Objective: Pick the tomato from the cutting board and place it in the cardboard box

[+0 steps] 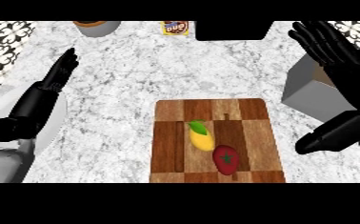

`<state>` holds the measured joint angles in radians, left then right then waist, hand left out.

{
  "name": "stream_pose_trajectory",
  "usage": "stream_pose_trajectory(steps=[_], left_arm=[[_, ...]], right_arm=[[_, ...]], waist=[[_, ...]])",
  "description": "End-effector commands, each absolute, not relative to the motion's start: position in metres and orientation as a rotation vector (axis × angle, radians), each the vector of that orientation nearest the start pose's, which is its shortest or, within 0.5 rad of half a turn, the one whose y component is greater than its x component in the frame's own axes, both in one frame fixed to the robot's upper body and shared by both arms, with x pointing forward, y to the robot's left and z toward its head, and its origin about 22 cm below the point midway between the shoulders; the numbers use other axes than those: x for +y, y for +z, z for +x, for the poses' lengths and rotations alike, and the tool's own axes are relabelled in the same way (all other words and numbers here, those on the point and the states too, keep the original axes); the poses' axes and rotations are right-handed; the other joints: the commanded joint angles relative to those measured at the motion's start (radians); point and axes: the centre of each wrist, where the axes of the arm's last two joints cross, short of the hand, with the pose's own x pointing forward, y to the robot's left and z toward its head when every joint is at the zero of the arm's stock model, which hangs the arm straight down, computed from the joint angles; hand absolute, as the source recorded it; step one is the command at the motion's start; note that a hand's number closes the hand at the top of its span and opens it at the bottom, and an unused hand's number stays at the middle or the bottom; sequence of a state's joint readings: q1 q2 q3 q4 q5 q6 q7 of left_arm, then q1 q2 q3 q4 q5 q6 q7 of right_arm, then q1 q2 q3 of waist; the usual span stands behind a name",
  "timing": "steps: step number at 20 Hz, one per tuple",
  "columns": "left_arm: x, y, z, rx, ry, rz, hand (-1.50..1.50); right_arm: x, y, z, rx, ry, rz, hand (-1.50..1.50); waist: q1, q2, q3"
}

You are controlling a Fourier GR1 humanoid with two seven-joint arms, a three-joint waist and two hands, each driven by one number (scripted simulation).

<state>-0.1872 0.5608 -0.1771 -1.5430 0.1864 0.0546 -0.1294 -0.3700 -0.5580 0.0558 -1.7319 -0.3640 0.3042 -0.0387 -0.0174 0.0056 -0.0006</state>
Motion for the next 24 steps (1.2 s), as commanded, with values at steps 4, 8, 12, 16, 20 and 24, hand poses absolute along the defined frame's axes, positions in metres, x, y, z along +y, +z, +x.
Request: stream_pose_trajectory(steps=[4,8,12,16,20,24], left_arm=[[0.279,0.066,0.289,-1.749,-0.518,0.105,0.00],[0.275,0.057,0.289,-1.736,-0.530,0.082,0.00],[0.268,0.061,0.289,-1.736,-0.525,0.098,0.00],[0.264,0.059,0.287,-1.738,-0.525,0.082,0.00],[0.275,0.068,0.290,-1.728,-0.520,0.095,0.00],[0.251,0.058,0.288,-1.750,-0.532,0.124,0.00]], right_arm=[[-0.298,0.163,0.295,-2.100,1.120,0.220,-1.50],[-0.305,0.164,0.295,-2.144,1.340,0.133,-1.50],[-0.289,0.173,0.282,-2.018,1.575,0.032,-1.50],[-0.268,0.175,0.265,-1.853,1.869,-0.069,-1.50],[-0.240,0.181,0.236,-1.750,1.987,-0.120,-1.50],[-0.211,0.185,0.208,-1.679,2.097,-0.257,-1.50]], waist=[[0.017,0.002,0.003],[0.020,0.000,0.002],[0.014,-0.007,0.000],[0.012,-0.009,0.000],[0.008,-0.011,0.000],[0.004,-0.011,-0.001]])
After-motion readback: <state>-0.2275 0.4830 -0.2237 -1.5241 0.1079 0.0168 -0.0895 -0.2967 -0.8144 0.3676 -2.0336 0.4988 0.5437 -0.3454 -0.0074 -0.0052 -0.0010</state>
